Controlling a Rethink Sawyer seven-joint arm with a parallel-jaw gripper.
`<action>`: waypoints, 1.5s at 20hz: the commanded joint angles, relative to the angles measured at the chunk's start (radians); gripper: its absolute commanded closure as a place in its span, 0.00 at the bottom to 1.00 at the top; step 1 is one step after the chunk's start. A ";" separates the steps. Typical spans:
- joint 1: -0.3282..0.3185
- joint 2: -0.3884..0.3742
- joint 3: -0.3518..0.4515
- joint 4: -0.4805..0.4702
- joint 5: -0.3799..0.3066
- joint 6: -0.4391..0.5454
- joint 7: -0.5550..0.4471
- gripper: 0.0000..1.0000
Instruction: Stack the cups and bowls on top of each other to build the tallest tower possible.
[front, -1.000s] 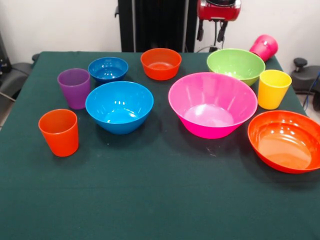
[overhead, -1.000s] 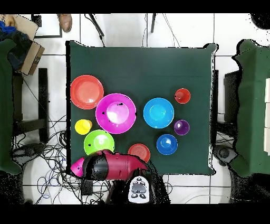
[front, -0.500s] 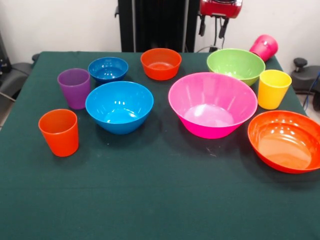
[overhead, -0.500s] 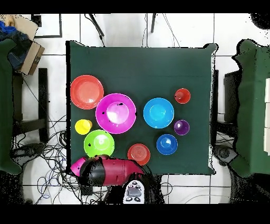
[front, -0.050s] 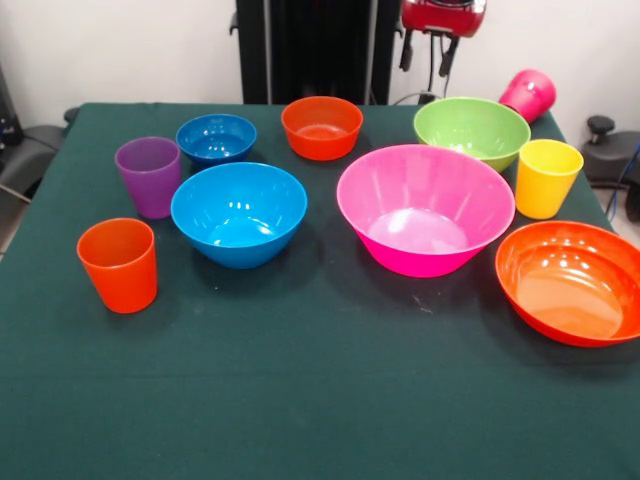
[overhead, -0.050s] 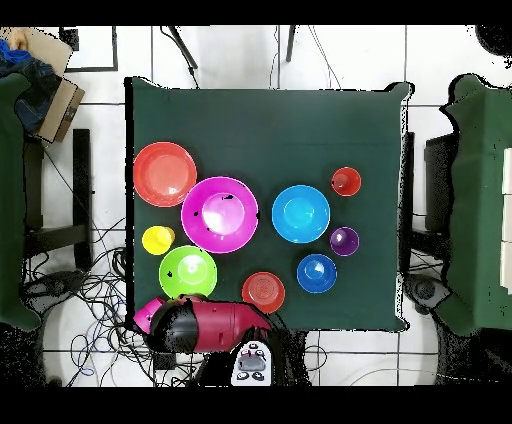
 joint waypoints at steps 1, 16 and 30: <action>-0.001 0.080 0.071 -0.003 0.010 -0.097 0.162 0.00; 0.028 0.120 0.054 -0.065 0.014 -0.080 0.146 0.00; 0.023 0.087 0.048 -0.068 0.003 -0.046 0.124 0.00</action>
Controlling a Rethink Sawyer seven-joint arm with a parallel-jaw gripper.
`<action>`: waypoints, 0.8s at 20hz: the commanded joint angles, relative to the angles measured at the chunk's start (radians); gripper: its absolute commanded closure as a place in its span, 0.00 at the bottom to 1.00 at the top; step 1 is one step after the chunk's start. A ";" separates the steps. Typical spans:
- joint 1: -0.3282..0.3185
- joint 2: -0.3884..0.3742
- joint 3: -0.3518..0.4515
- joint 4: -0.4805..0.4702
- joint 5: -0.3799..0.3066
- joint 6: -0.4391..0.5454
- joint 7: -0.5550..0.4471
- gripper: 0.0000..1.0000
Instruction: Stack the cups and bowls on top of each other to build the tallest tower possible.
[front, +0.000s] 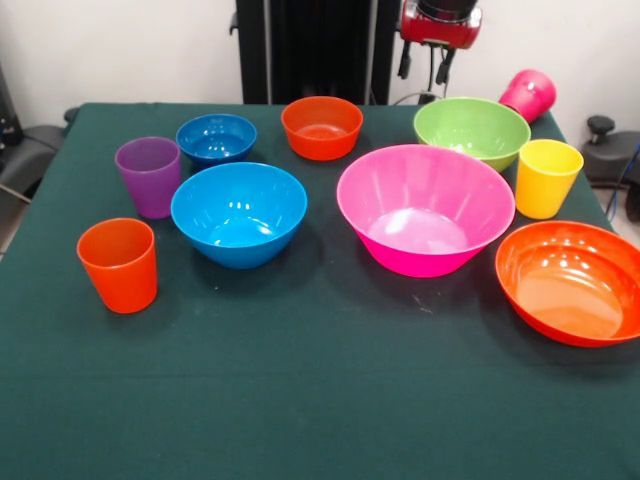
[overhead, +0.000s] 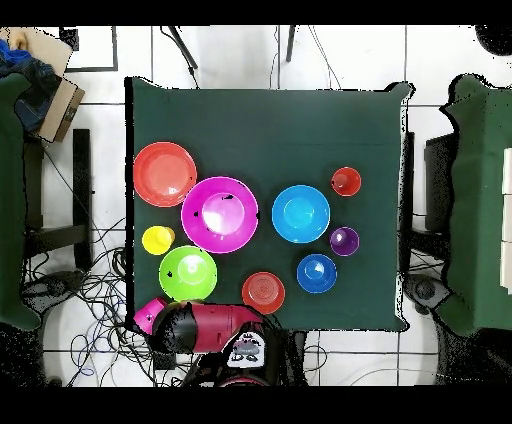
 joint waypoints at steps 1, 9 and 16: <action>0.004 0.009 0.051 -0.067 0.002 -0.017 0.123 0.00; 0.005 0.020 0.047 -0.078 0.004 -0.016 0.124 0.00; 0.008 0.031 0.042 -0.089 0.005 -0.006 0.120 0.00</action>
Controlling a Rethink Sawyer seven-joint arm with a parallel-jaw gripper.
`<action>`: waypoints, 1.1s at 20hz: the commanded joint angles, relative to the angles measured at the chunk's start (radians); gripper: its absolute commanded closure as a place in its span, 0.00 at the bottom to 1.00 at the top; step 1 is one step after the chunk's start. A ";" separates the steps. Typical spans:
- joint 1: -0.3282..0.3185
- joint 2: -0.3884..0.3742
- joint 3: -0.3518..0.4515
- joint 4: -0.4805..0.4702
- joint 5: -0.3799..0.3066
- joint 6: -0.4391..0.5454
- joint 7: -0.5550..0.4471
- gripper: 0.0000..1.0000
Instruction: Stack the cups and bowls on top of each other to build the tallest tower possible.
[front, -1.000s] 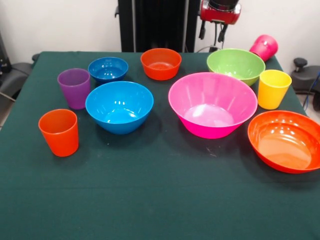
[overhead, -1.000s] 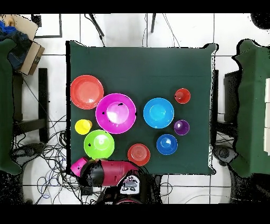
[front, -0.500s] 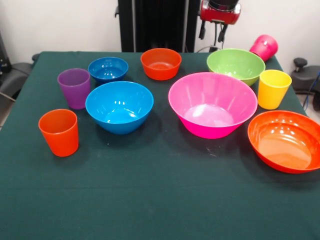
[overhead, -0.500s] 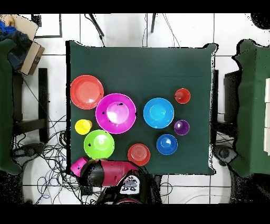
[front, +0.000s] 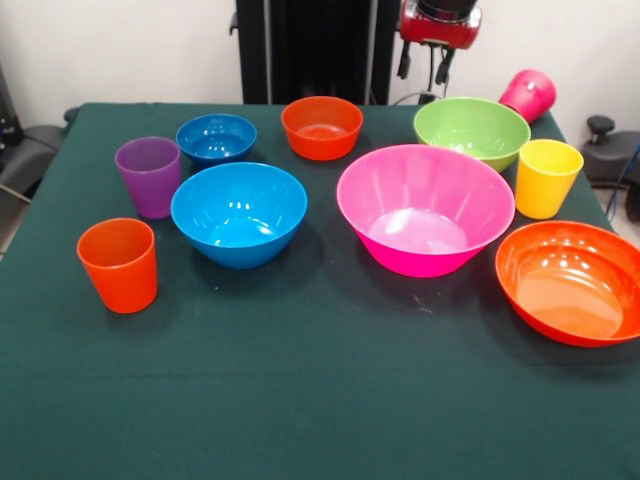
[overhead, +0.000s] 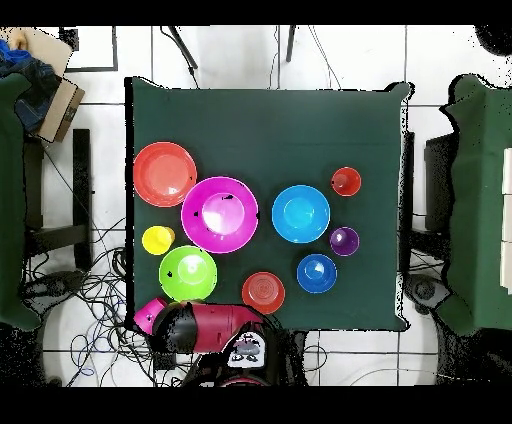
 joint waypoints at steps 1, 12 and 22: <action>0.009 0.031 0.044 -0.089 0.006 -0.002 0.120 0.00; -0.003 0.029 0.053 -0.075 0.000 -0.019 0.119 0.00; -0.058 0.102 0.080 -0.091 -0.031 -0.093 0.093 0.00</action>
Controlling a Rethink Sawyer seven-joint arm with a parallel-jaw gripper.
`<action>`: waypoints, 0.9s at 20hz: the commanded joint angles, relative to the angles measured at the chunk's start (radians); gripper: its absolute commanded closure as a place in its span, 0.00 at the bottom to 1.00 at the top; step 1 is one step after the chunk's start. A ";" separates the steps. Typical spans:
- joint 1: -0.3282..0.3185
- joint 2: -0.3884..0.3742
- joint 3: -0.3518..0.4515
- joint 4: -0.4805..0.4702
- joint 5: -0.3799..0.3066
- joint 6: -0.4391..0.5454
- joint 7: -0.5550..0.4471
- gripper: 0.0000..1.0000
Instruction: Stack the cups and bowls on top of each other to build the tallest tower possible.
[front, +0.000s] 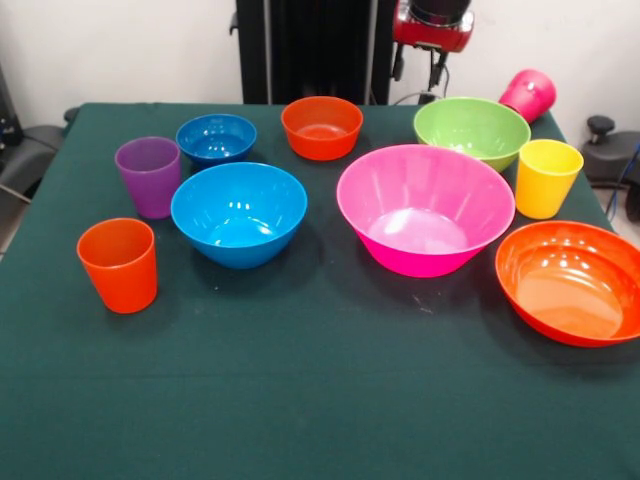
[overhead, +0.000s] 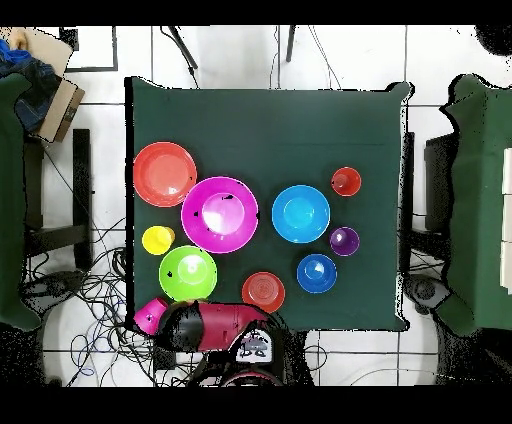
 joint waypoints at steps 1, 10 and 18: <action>-0.032 0.077 0.080 -0.092 -0.033 -0.084 0.088 0.00; -0.102 0.103 0.120 -0.134 -0.071 -0.043 0.027 0.00; -0.118 0.117 0.133 -0.157 -0.098 -0.029 0.031 0.00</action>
